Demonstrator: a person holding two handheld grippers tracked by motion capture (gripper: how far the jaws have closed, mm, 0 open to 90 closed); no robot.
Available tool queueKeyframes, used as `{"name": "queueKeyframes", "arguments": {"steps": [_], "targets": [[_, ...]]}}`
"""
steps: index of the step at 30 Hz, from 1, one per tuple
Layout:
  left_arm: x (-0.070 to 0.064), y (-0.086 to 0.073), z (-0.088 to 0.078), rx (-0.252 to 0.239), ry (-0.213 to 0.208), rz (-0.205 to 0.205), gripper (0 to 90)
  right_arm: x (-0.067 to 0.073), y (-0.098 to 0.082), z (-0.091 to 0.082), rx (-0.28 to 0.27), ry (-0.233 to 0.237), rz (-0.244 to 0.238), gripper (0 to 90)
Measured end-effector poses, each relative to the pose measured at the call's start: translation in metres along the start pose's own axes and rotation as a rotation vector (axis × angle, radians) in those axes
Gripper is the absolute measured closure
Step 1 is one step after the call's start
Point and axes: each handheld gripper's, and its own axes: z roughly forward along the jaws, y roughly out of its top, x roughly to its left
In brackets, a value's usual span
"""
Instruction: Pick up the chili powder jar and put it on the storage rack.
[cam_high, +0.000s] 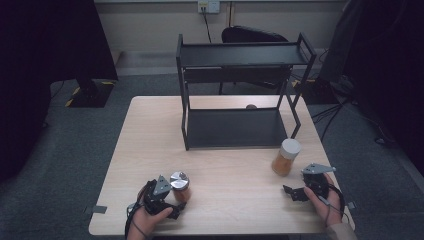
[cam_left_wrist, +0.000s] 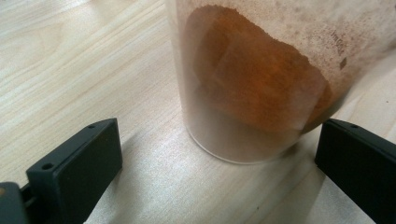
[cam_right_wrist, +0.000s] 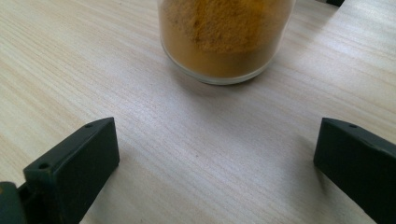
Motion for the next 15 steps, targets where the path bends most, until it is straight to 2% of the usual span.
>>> {"name": "queueKeyframes", "arguments": {"steps": [5,9,15], "targets": [[-0.0007,0.0004,-0.0002,0.001,0.001,-0.004,0.0,0.0001,0.0000,0.0000,0.000,0.000,0.000,0.0],[0.0018,0.0009,-0.0008,-0.003,-0.025,-0.014,0.7,0.0001,0.0000,0.0000,0.000,0.000,0.000,0.0],[0.0046,0.0003,-0.0035,-0.026,-0.043,-0.031,1.6,0.0001,0.0000,0.0000,0.000,0.000,0.000,0.0]]}}
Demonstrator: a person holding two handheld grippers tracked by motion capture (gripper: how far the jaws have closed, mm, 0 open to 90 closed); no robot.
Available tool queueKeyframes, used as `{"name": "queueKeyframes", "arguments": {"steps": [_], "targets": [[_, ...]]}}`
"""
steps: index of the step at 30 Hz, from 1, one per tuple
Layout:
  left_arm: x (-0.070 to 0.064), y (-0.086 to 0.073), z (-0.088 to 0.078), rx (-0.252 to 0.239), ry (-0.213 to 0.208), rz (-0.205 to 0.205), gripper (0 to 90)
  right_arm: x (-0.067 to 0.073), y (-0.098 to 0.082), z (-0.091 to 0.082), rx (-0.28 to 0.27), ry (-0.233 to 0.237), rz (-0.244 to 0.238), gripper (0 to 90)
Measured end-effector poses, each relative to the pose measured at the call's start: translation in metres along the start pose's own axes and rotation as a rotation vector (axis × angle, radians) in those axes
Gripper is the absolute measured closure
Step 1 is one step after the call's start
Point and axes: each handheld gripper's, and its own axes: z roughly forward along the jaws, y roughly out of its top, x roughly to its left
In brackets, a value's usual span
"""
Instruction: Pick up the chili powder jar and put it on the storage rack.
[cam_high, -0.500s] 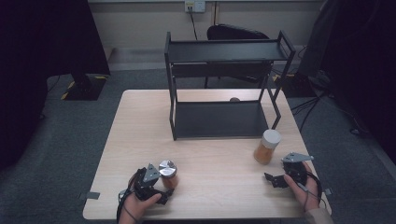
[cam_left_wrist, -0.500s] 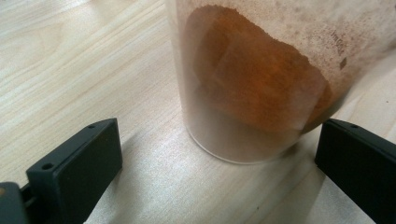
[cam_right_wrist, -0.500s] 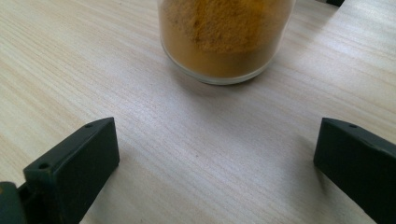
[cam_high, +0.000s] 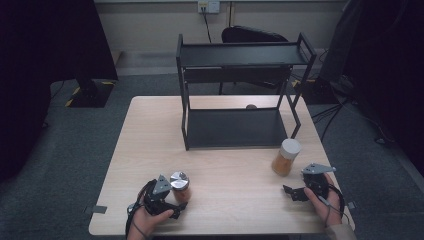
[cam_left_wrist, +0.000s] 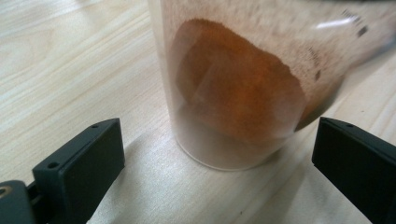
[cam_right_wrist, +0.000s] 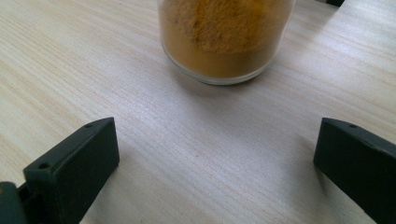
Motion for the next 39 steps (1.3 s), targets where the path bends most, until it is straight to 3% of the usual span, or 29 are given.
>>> {"name": "queueKeyframes", "arguments": {"steps": [10,26,39], "targets": [[0.004,-0.001,0.001,-0.065,-0.026,-0.026,3.7,0.000,0.000,0.000,0.000,0.000,0.000,0.0],[0.010,0.006,0.014,-0.087,-0.067,-0.032,24.8,0.000,0.000,0.000,0.000,0.000,0.000,0.0],[0.003,0.015,0.014,-0.063,-0.034,-0.003,28.5,0.000,0.000,0.000,0.000,0.000,0.000,0.0]]}}
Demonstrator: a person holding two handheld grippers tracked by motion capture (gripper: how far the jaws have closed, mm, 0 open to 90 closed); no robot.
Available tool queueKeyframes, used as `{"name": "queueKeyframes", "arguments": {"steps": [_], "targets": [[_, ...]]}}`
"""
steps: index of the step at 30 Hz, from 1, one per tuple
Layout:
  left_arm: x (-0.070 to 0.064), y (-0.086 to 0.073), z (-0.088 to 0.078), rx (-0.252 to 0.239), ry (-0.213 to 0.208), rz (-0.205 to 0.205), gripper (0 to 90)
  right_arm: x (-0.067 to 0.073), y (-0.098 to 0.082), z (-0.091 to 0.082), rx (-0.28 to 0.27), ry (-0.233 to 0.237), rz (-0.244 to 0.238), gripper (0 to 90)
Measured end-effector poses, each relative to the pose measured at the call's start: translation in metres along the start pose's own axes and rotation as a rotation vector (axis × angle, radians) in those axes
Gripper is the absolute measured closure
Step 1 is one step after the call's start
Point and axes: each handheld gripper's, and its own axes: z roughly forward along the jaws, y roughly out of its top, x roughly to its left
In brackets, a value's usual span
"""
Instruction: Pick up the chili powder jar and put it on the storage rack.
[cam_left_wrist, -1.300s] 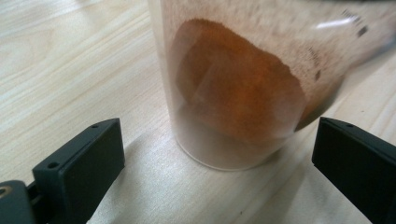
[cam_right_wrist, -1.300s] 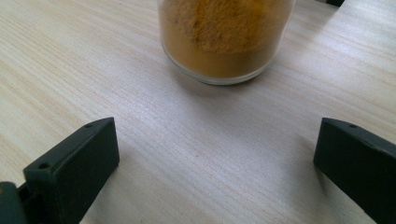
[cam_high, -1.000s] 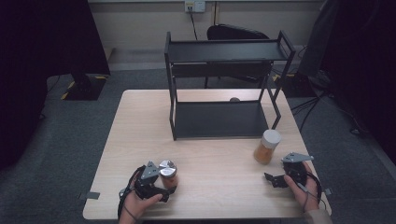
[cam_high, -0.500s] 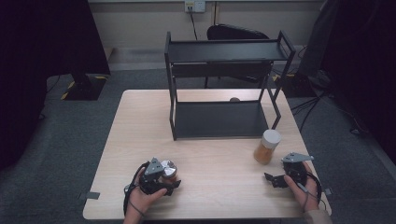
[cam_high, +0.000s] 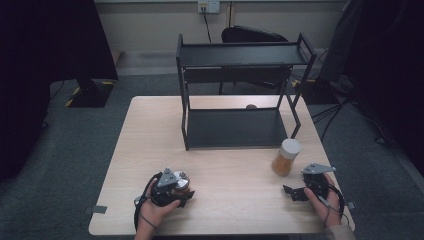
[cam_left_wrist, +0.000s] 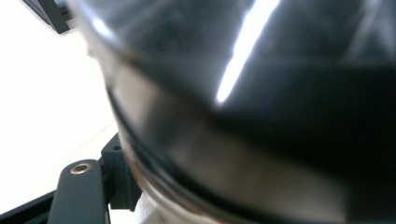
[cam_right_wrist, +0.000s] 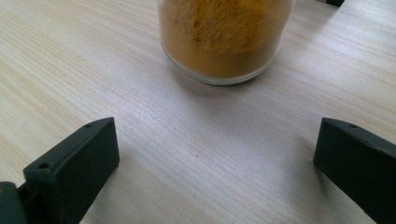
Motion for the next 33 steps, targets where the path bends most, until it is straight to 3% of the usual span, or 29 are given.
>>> {"name": "queueKeyframes", "arguments": {"steps": [8,33], "targets": [[0.005,0.014,0.002,0.001,-0.013,-0.023,28.8,0.000,0.000,0.000,0.000,0.000,0.000,0.0],[0.015,0.072,0.018,0.016,-0.026,0.025,29.4,0.000,0.000,0.000,0.000,0.000,0.000,0.0]]}}
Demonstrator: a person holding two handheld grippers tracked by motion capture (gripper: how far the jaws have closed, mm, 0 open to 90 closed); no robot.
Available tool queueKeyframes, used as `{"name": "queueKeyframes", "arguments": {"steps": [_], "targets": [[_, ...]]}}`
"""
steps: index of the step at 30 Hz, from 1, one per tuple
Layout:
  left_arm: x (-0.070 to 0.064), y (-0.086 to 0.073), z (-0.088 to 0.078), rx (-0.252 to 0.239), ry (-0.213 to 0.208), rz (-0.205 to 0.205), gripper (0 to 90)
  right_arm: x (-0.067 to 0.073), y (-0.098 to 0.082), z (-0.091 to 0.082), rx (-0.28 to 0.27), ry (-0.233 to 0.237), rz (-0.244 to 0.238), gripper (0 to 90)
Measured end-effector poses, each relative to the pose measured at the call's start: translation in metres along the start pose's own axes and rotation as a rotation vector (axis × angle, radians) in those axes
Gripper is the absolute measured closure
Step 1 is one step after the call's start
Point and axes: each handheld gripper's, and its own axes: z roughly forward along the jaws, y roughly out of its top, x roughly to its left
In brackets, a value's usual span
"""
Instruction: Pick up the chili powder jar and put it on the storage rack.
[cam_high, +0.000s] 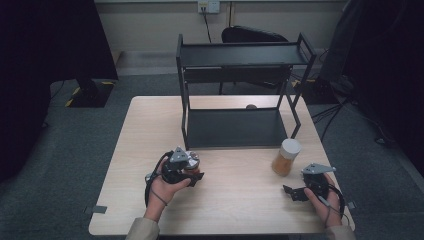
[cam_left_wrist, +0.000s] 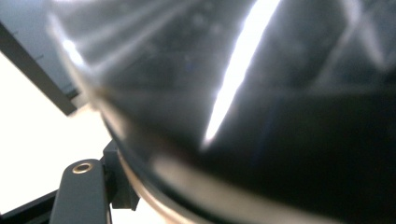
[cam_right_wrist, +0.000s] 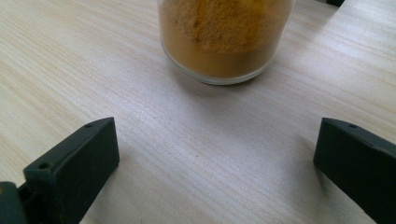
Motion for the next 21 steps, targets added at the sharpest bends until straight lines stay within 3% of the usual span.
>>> {"name": "queueKeyframes", "arguments": {"steps": [21], "targets": [[0.009,0.052,0.009,0.008,-0.024,0.029,29.6,0.000,0.000,0.000,0.000,0.000,0.000,0.0]]}}
